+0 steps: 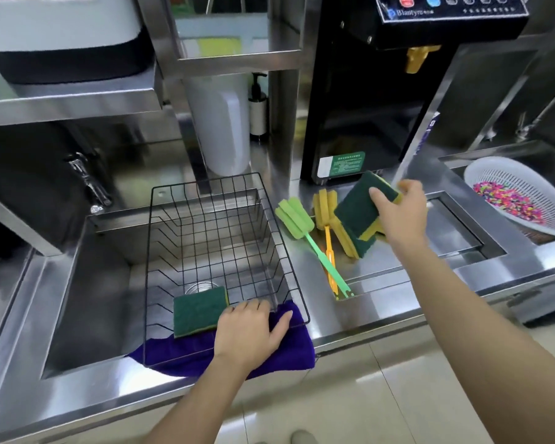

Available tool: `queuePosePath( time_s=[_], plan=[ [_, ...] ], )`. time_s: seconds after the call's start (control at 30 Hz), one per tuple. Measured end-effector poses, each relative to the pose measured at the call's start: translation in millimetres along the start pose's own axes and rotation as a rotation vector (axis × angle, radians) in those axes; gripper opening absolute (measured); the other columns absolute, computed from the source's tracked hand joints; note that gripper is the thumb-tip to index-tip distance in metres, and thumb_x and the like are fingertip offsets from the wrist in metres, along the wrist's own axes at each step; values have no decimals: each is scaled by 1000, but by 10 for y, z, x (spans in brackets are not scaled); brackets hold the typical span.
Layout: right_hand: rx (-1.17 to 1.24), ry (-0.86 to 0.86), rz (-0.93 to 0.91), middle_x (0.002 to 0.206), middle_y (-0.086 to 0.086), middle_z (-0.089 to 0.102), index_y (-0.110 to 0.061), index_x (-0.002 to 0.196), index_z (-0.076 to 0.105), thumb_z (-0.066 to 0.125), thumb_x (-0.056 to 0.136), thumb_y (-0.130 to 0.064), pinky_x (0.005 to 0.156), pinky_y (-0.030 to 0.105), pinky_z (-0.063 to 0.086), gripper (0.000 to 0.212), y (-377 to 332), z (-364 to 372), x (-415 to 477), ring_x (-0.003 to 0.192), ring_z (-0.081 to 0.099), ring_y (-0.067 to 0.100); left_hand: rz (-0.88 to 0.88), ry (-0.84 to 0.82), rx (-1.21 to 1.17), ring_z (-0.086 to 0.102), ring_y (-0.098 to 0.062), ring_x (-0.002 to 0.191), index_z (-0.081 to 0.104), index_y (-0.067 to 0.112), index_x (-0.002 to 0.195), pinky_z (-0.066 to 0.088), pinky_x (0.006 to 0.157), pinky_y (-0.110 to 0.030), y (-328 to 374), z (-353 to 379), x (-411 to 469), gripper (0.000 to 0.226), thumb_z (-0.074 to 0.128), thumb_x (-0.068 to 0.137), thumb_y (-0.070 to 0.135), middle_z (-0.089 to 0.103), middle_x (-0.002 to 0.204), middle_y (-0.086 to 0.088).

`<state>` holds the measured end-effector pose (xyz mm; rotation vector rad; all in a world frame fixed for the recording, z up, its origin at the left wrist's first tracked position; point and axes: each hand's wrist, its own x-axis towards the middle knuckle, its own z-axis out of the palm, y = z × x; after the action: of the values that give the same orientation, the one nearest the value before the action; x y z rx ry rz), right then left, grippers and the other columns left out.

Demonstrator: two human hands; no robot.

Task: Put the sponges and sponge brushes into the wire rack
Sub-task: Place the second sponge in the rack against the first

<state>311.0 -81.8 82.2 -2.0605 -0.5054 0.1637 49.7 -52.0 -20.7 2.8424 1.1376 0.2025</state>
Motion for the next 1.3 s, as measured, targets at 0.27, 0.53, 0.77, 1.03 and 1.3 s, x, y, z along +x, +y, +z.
queuePosePath(
  time_s=[0.27, 0.53, 0.77, 1.03, 1.3],
  plan=[
    [386, -392, 228, 116, 9, 57, -16, 106, 45, 70, 76, -32, 97, 49, 47, 42, -323, 870, -362, 109, 57, 28, -149, 161, 9, 54, -24, 52, 58, 12, 57, 43, 47, -31, -457, 48, -265, 52, 38, 84, 53, 58, 55, -3],
    [242, -651, 265, 111, 4, 48, -7, 114, 45, 65, 85, -31, 92, 34, 40, 43, -326, 1756, -1068, 103, 48, 22, -205, 158, 1, 55, -20, 58, 60, 15, 63, 40, 50, -28, -640, 33, -401, 50, 37, 86, 53, 60, 60, 0],
    [8, -785, 140, 106, 6, 51, -6, 116, 42, 62, 88, -26, 86, 37, 42, 40, -267, 2088, -1349, 96, 48, 22, -202, 152, -10, 56, -22, 61, 60, 15, 67, 44, 54, -31, -649, 13, -389, 50, 36, 87, 54, 62, 63, -2],
    [-19, -953, 143, 108, 8, 58, -15, 101, 41, 60, 90, -19, 80, 30, 40, 23, -161, 2132, -1379, 96, 54, 20, -198, 167, -5, 54, -23, 59, 57, 15, 65, 44, 55, -31, -655, 37, -380, 46, 40, 85, 53, 60, 61, -2],
    [-119, -1065, 63, 110, 7, 58, -19, 89, 45, 59, 90, -16, 84, 29, 39, 14, -189, 2074, -1306, 101, 53, 20, -173, 156, -6, 54, -22, 64, 58, 14, 70, 44, 56, -32, -641, 45, -365, 43, 40, 86, 50, 57, 68, -2]
  ],
)
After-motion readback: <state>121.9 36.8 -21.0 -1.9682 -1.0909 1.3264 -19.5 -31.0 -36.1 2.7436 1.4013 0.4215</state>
